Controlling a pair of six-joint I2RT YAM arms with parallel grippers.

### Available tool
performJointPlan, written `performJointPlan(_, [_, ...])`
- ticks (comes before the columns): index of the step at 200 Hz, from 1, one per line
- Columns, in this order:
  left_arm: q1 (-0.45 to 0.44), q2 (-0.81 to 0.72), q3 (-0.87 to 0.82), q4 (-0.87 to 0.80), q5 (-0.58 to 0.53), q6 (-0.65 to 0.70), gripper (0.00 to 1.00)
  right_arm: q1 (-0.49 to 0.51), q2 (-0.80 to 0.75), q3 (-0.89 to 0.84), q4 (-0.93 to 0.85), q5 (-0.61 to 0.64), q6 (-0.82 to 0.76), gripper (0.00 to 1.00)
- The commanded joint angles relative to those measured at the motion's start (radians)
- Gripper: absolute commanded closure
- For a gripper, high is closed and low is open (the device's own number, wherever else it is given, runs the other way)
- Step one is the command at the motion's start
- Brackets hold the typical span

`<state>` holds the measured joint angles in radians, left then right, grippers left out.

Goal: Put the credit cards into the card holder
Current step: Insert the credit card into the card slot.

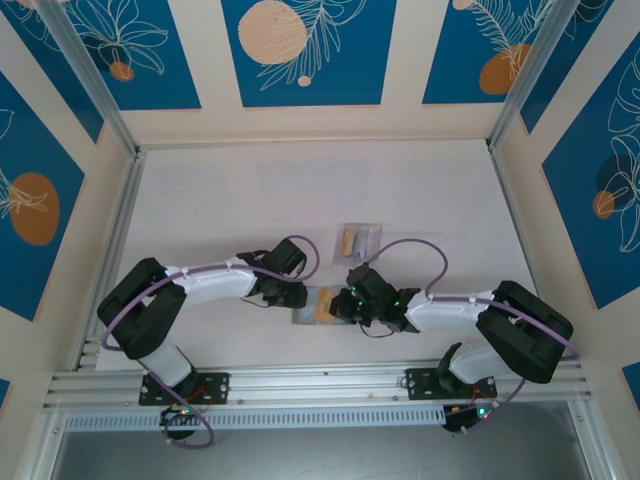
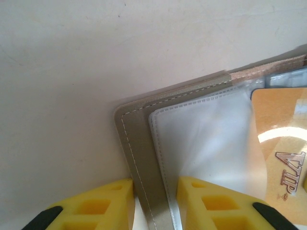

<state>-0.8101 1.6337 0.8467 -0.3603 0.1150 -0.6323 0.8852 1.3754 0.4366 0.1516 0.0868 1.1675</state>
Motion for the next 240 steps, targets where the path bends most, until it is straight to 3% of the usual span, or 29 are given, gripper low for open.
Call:
performJointPlan(1, [-0.026,0.094,-0.031,0.081,0.025,0.023,0.71,-0.002,0.033,-0.028,-0.220,-0.005,-0.016,1.00])
performJointPlan(176, [-0.031,0.109,-0.026,0.095,0.039,0.022,0.71,-0.047,0.214,0.088,-0.180,-0.174,-0.157,1.00])
performJointPlan(240, [-0.038,0.092,-0.031,0.109,0.055,0.002,0.70,-0.040,0.266,0.102,-0.059,-0.228,-0.169,0.97])
